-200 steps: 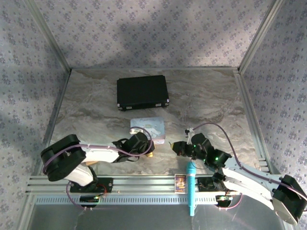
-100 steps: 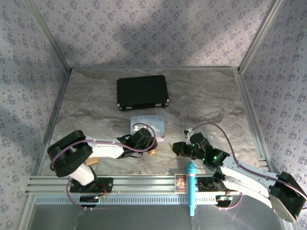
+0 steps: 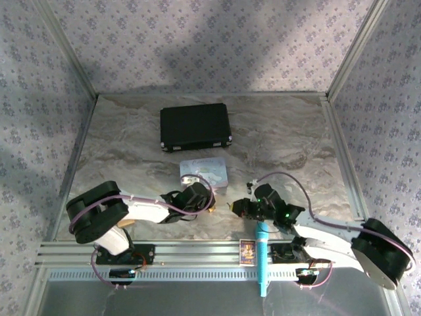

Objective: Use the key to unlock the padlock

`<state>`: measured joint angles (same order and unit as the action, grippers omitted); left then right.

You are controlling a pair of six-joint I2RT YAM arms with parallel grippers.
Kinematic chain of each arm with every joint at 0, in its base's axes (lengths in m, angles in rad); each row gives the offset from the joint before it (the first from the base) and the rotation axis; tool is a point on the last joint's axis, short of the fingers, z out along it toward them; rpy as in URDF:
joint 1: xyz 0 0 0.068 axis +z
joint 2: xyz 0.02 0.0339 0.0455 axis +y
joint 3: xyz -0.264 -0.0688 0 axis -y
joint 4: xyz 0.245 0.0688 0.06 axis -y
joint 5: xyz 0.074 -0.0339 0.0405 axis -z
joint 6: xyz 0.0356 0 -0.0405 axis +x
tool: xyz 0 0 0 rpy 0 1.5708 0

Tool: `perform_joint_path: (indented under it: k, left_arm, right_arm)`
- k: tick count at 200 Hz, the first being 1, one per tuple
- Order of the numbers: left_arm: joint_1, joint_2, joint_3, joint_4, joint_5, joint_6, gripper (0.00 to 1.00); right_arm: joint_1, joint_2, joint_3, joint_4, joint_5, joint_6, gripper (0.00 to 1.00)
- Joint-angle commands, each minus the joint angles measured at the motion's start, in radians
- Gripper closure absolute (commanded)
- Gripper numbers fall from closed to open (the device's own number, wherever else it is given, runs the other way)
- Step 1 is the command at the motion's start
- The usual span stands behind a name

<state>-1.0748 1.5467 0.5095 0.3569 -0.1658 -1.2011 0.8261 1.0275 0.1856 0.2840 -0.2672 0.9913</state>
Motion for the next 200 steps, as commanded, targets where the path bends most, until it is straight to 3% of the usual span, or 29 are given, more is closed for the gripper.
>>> perform_joint_path:
  k: [1, 34, 56, 84, 111, 150, 200]
  left_arm:
    - [-0.011, 0.016, -0.011, 0.013, -0.033, -0.038, 0.87]
    - [-0.012, 0.016, -0.006, 0.038, -0.029, -0.077, 0.95]
    - [0.001, 0.013, -0.035, 0.099, -0.033, -0.138, 0.98]
    - [0.019, 0.017, -0.061, 0.211, -0.009, -0.192, 1.0]
    - [0.024, 0.026, -0.057, 0.275, 0.019, -0.212, 1.0]
    - [0.033, 0.008, -0.071, 0.303, 0.024, -0.232, 1.0]
    - [0.035, -0.01, -0.063, 0.3, 0.036, -0.242, 1.0]
  right_arm:
    - [0.008, 0.077, -0.017, 0.192, -0.075, 0.05, 1.0]
    - [-0.003, 0.17, -0.019, 0.317, -0.178, 0.094, 1.0]
    - [-0.081, 0.193, -0.051, 0.384, -0.293, 0.122, 1.0]
    - [-0.122, 0.186, -0.018, 0.266, -0.388, 0.1, 1.0]
    - [-0.138, 0.249, -0.003, 0.342, -0.463, 0.151, 1.0]
    - [-0.178, 0.351, 0.009, 0.459, -0.541, 0.182, 1.0]
    - [-0.182, 0.405, 0.061, 0.468, -0.559, 0.176, 1.0]
